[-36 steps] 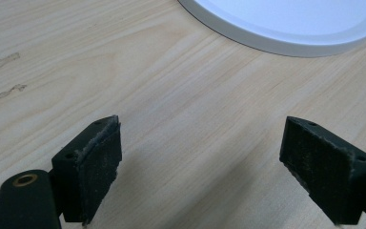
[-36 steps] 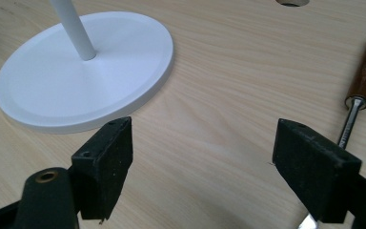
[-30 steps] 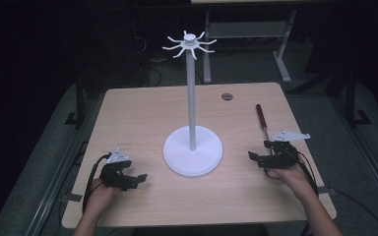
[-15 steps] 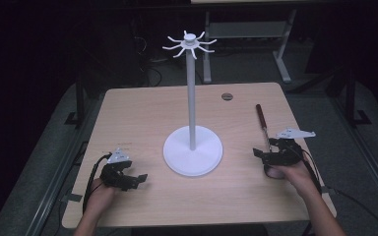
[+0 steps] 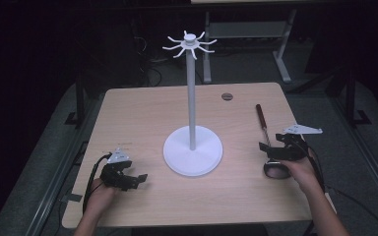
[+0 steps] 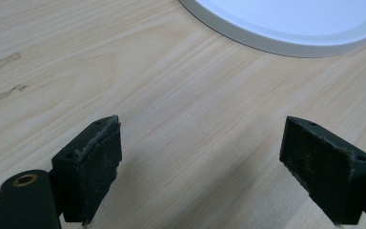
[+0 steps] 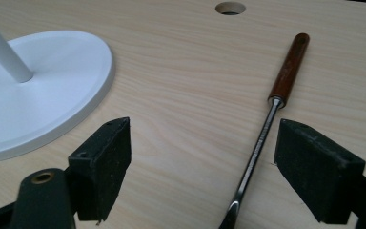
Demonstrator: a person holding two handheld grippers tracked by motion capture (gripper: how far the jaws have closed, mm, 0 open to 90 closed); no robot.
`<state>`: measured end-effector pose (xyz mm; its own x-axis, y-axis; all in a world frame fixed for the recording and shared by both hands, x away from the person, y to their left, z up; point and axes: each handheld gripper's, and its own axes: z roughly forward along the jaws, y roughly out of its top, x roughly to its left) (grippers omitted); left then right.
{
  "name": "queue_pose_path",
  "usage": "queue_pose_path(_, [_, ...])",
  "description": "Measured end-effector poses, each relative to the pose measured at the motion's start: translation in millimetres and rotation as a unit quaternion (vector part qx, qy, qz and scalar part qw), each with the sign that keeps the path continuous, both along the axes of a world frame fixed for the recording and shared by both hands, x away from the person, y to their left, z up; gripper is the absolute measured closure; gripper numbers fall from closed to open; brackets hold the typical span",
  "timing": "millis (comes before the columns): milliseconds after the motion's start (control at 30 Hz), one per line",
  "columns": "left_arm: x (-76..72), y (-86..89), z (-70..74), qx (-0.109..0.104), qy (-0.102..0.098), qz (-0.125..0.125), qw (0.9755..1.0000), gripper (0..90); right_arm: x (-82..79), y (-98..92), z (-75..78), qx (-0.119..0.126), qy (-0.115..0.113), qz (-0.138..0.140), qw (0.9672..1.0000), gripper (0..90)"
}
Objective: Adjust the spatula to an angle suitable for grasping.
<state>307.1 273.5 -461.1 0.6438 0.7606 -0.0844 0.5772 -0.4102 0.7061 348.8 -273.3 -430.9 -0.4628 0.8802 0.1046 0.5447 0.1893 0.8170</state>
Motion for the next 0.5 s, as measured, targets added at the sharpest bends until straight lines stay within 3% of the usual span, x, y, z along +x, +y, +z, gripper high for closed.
queue_pose_path(500, [-0.1, 0.0, 0.0, 0.003, 0.001, 0.000, 1.0000, 13.8, 24.5, -19.2, -0.4, 0.007, -0.009, -0.053, 0.9985, 20.9])
